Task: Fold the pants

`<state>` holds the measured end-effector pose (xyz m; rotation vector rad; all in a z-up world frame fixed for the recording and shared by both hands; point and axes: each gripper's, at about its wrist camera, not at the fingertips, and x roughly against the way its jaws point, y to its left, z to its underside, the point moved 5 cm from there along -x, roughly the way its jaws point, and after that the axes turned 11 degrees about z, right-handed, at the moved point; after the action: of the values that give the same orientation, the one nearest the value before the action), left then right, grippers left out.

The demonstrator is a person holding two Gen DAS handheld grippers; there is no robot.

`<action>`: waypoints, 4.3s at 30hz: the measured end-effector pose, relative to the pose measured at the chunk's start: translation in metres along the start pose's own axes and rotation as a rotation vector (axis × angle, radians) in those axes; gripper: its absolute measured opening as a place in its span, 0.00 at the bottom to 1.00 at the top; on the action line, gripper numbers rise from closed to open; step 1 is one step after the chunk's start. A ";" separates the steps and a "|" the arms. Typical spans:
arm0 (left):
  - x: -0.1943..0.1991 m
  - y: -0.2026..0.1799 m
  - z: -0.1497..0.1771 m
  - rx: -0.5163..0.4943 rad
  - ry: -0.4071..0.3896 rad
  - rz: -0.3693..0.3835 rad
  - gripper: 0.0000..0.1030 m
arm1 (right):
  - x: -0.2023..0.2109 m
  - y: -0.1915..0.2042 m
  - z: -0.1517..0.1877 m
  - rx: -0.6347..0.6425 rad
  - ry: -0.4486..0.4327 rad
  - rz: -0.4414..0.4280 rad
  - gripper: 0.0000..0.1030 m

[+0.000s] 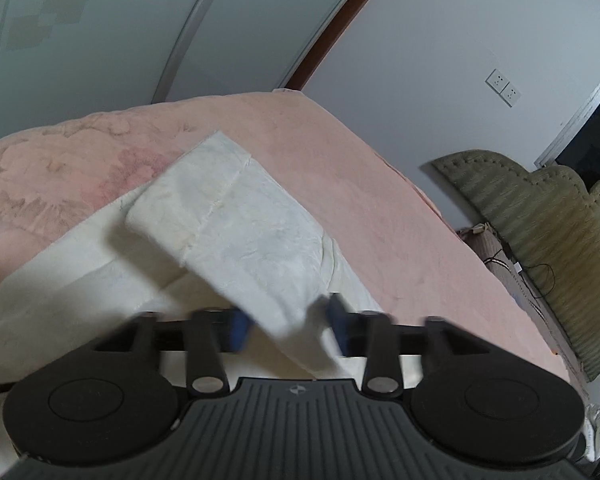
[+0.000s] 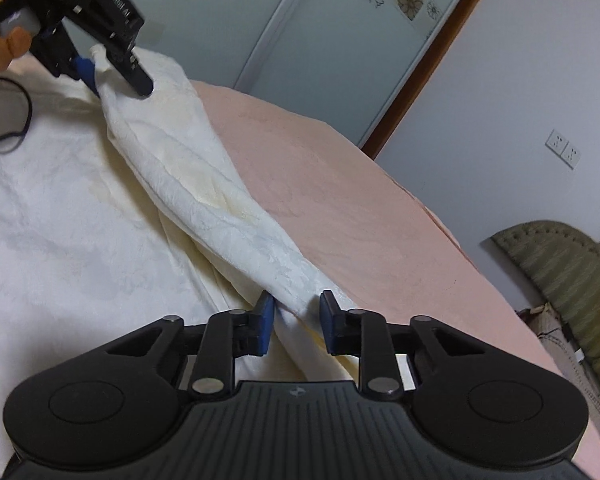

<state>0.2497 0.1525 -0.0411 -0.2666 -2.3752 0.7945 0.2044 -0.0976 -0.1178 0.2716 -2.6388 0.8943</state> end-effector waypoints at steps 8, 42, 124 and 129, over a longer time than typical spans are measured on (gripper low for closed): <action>0.013 0.003 -0.001 0.019 -0.006 0.044 0.07 | 0.001 0.002 -0.017 -0.113 -0.007 -0.054 0.20; 0.106 0.034 0.072 -0.480 0.103 -0.087 0.16 | 0.151 0.058 0.008 -0.346 0.121 -0.413 0.09; 0.003 -0.216 0.257 -1.242 0.131 0.349 0.26 | 0.009 -0.230 0.169 -0.370 0.745 0.910 1.00; 0.016 -0.219 0.261 -1.285 0.058 0.374 0.20 | 0.057 -0.249 0.202 -0.611 0.714 0.887 1.00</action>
<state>0.0778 -0.1415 -0.0664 -1.2197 -2.4589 -0.7143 0.1710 -0.4216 -0.1087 -1.1982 -2.1171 0.2312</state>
